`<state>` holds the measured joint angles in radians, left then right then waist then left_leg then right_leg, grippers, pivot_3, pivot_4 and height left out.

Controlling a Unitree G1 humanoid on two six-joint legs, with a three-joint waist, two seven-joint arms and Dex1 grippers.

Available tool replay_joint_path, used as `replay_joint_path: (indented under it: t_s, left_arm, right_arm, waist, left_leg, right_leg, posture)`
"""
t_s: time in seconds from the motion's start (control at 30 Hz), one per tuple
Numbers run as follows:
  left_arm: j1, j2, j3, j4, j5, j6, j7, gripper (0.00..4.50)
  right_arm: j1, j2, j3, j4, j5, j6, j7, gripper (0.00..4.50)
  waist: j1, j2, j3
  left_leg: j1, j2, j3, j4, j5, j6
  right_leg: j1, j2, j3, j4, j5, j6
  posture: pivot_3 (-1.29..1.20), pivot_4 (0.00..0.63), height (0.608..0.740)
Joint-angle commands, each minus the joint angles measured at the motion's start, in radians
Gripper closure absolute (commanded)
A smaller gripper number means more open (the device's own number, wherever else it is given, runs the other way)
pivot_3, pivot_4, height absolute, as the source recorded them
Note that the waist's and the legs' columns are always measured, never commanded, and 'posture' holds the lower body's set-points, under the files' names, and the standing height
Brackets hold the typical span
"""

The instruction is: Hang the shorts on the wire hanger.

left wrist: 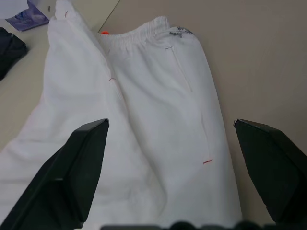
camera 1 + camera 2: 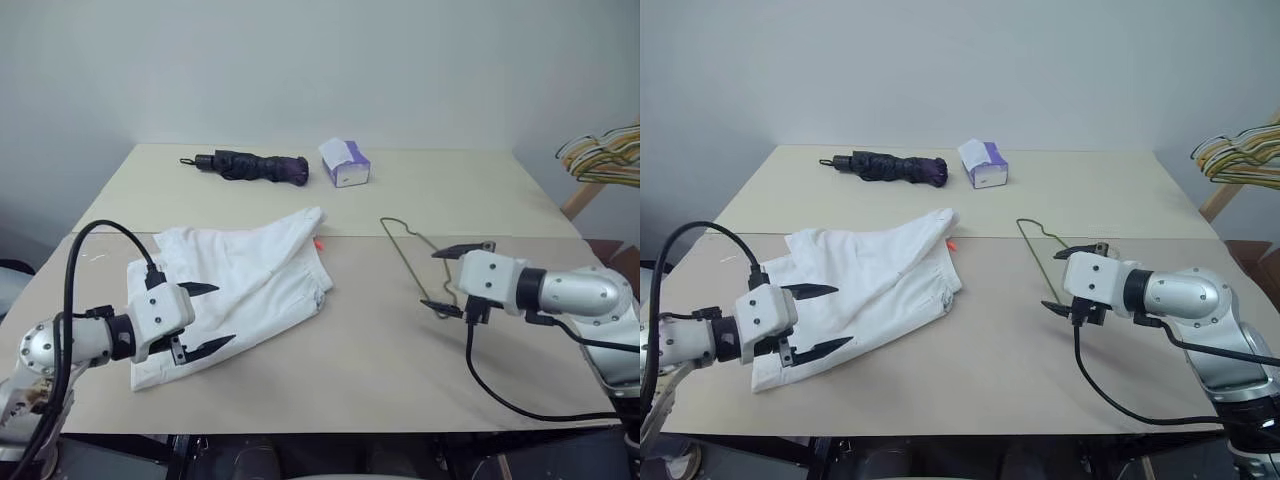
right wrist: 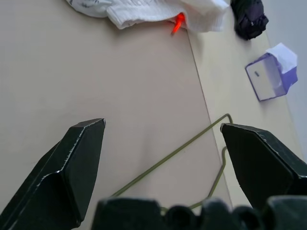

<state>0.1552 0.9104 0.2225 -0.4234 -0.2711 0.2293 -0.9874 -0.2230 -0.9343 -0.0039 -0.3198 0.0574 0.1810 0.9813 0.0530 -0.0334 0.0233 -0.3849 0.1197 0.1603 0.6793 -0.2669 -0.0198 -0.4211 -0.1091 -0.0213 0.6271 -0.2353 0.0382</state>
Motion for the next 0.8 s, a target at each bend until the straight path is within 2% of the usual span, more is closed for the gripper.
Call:
replay_joint_path:
  t_s: [0.03,0.43,0.63,0.8]
  left_arm:
    - [-0.010,0.010,0.043,-0.037,-0.002,0.015,0.024,0.00]
    - [0.012,0.032,0.058,-0.070,-0.003,0.059,0.025,0.00]
    - [0.036,0.063,0.063,-0.061,0.002,0.069,0.003,0.00]
    - [0.055,0.089,0.055,-0.055,0.005,0.089,-0.033,0.00]
  right_arm:
    - [-0.025,-0.001,-0.001,0.001,-0.002,-0.021,0.000,0.02]
    - [-0.067,0.024,0.046,0.031,-0.012,-0.085,0.002,0.02]
    - [-0.173,0.100,0.166,0.121,-0.038,-0.212,0.051,0.02]
    - [-0.293,0.197,0.316,0.249,-0.168,-0.292,0.044,0.02]
  waist:
    - [0.002,0.000,0.000]
    - [0.011,0.000,0.000]
    - [0.004,0.000,0.000]
    - [-0.014,0.000,0.000]
  left_leg:
    - [0.000,0.000,0.000,0.000,0.000,0.000]
    - [0.000,0.000,0.000,0.000,0.000,0.000]
    - [0.000,0.000,0.000,0.000,0.000,0.000]
    - [0.000,0.000,0.000,0.000,0.001,-0.001]
  right_leg:
    - [0.000,0.000,0.000,0.000,0.000,0.000]
    - [0.000,0.000,0.000,0.000,0.000,0.000]
    - [0.000,0.000,0.000,0.000,0.000,0.000]
    - [-0.001,0.000,0.000,0.001,0.000,0.000]
  posture:
    - [0.14,0.000,0.740]
    - [0.14,0.000,0.740]
    - [0.10,0.000,0.740]
    - [0.09,0.000,0.740]
